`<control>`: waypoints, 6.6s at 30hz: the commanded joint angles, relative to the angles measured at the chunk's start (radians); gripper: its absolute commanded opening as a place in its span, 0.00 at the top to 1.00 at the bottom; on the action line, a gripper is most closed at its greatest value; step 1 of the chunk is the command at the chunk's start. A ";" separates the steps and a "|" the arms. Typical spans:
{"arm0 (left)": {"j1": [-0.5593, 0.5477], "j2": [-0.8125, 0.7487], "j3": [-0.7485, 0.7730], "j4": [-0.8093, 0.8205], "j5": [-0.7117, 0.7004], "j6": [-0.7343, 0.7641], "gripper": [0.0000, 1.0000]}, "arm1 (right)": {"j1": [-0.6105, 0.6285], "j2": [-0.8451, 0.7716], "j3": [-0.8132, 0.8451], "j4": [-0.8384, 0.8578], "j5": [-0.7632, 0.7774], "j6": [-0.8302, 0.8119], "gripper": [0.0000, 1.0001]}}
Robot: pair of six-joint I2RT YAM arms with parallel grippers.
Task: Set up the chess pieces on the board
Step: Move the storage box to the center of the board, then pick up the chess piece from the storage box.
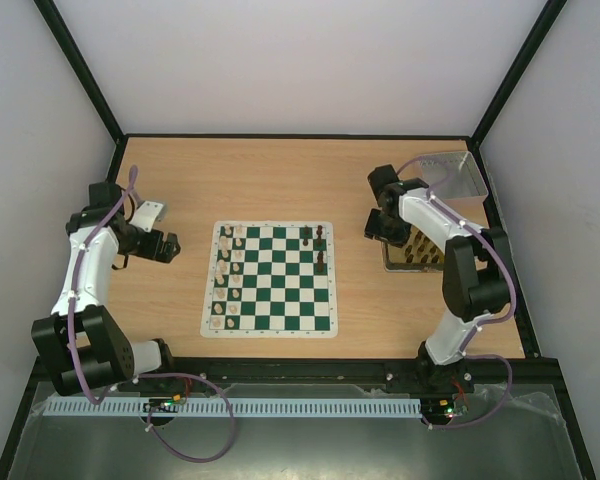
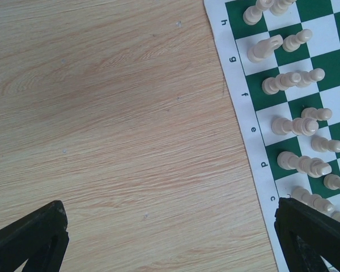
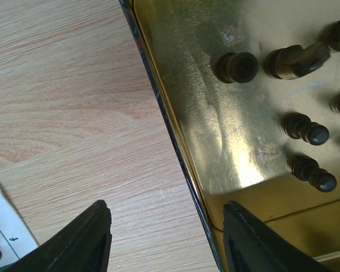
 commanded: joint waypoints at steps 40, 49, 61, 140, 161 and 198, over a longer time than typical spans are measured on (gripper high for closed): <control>0.005 0.037 -0.052 0.053 -0.017 -0.015 0.01 | 0.107 -0.311 -0.443 0.138 -0.146 0.247 0.62; 0.005 0.029 -0.057 0.059 -0.024 -0.010 0.01 | 0.164 -0.361 -0.431 0.117 -0.228 0.393 0.64; 0.004 0.018 -0.075 0.062 -0.034 -0.006 0.01 | 0.189 -0.311 -0.424 0.142 -0.261 0.412 0.64; -0.150 -0.076 -0.102 0.070 -0.093 -0.048 0.01 | 0.158 -0.338 -0.317 -0.076 -0.021 0.112 0.63; -0.158 -0.090 -0.118 0.065 -0.107 -0.057 0.01 | 0.158 -0.255 -0.381 0.041 -0.070 0.093 0.69; -0.167 -0.080 -0.121 0.067 -0.108 -0.057 0.01 | 0.164 -0.269 -0.289 -0.058 -0.009 0.041 0.96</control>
